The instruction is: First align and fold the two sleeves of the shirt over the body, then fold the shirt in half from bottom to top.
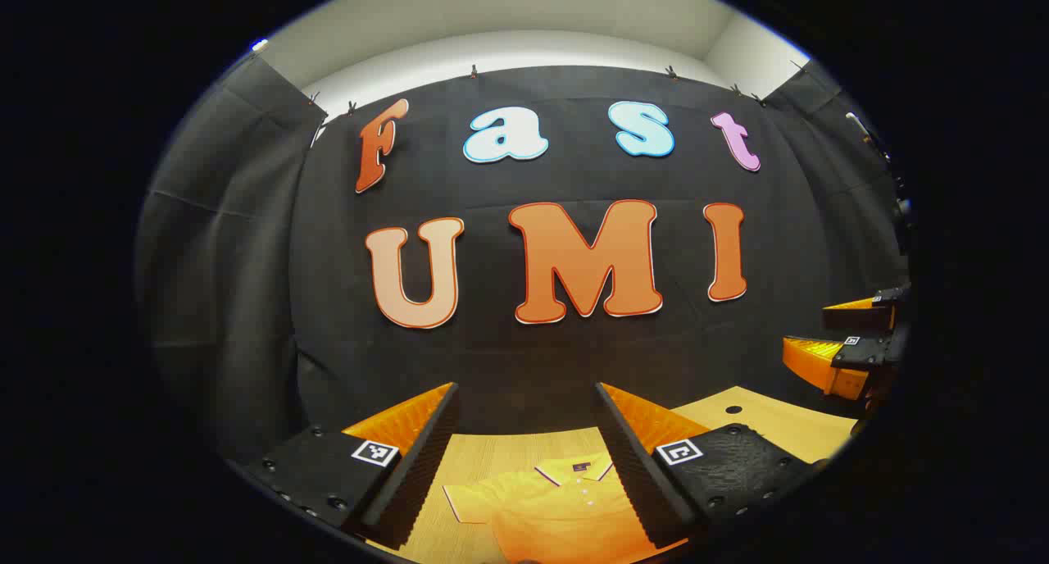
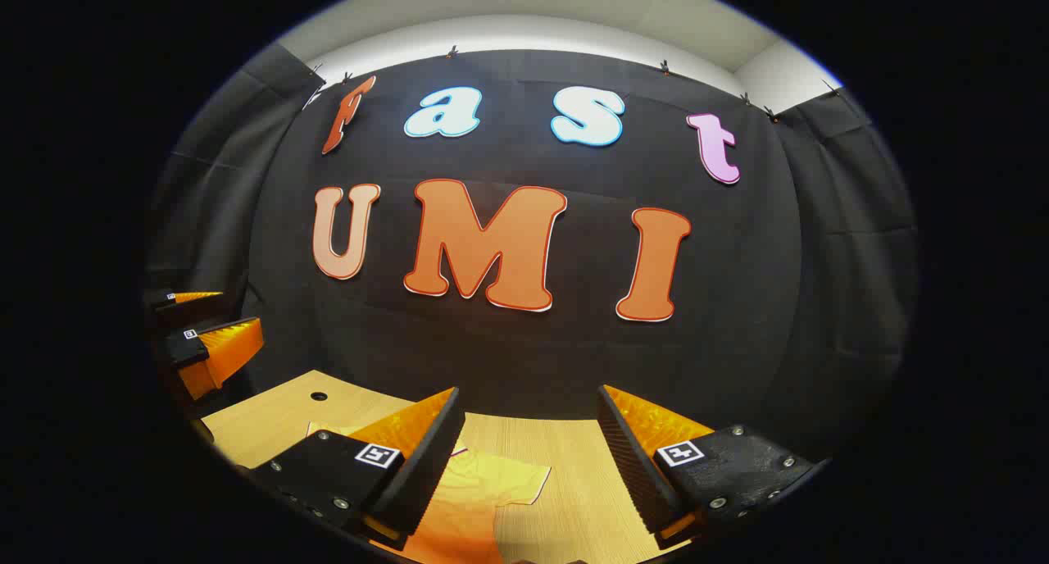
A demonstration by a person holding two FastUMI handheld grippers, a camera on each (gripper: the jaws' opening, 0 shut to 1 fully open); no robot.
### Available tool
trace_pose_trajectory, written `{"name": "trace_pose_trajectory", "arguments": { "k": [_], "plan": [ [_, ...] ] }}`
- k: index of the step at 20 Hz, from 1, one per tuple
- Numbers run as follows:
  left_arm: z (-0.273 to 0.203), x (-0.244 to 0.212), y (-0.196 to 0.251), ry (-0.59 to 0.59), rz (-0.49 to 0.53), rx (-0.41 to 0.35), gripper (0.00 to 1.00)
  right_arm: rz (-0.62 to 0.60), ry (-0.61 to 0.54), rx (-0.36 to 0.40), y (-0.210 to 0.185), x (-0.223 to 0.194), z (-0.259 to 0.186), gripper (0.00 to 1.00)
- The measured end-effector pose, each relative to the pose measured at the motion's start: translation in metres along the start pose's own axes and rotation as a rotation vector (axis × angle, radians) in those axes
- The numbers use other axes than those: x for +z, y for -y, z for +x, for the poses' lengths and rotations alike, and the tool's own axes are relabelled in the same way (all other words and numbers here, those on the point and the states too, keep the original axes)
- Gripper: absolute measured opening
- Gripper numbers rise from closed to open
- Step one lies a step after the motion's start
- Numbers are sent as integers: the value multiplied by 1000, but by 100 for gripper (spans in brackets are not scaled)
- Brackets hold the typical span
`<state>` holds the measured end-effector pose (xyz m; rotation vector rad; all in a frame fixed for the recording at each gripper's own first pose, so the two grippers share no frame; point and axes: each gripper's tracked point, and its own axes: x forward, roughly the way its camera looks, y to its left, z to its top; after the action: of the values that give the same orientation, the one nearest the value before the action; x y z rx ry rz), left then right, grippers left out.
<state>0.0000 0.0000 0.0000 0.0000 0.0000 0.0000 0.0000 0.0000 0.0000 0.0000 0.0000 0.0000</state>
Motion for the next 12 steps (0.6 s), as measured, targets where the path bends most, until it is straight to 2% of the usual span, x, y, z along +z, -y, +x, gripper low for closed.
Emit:
{"name": "trace_pose_trajectory", "arguments": {
  "k": [5,8,12],
  "plan": [
    [-3,3,2,7,28,25,98,8,-16,44,-5,-8,7,98],
    [-1,-4,11,-22,39,4,98,23,-23,56,-6,-12,13,98],
    [-2,8,8,11,47,29,99,25,-11,94,-14,-8,15,98]
  ]
}}
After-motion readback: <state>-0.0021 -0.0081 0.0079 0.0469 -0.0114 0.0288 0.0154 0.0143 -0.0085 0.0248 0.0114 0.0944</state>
